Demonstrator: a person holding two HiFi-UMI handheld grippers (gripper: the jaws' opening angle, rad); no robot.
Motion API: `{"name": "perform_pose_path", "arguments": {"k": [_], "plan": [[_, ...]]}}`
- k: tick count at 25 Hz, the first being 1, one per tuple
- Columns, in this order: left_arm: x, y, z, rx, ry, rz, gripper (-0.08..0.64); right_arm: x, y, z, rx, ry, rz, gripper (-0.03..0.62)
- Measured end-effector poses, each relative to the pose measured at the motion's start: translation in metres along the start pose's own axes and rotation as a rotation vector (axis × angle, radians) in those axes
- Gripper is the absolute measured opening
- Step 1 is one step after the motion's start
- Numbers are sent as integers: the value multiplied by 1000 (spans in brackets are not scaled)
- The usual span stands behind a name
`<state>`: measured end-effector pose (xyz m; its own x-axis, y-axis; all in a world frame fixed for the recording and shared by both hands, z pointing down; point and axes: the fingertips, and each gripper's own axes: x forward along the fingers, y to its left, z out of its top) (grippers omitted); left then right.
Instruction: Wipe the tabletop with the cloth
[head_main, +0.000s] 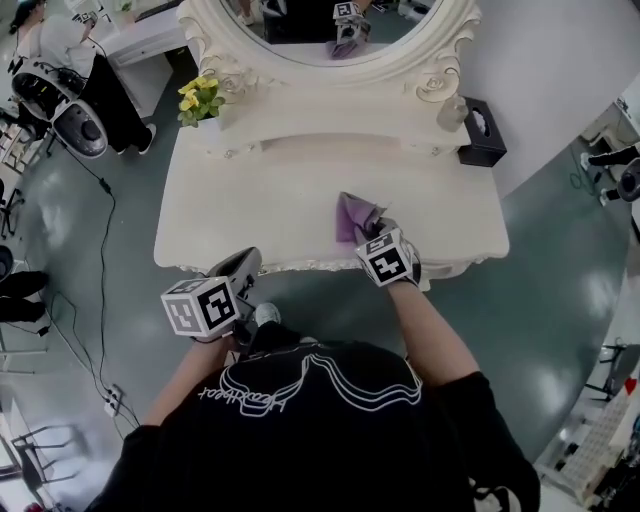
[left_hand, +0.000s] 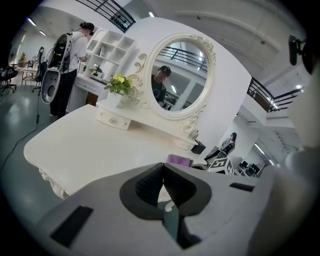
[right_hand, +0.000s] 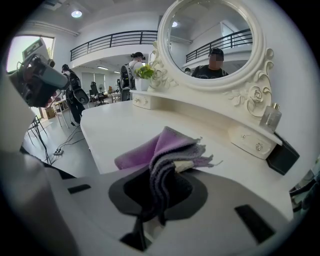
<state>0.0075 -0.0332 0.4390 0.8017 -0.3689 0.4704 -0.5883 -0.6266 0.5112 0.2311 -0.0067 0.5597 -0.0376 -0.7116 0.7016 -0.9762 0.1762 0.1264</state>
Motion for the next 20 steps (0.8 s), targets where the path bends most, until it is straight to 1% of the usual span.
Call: {"name": "perform_pose_path", "arguments": {"k": [10, 20], "plan": [[25, -9, -13, 8, 62, -50, 5, -15, -29, -19, 18, 25, -58, 55], [61, -59, -16, 77, 126, -138, 5, -30, -59, -40, 58, 40, -86, 55]]}}
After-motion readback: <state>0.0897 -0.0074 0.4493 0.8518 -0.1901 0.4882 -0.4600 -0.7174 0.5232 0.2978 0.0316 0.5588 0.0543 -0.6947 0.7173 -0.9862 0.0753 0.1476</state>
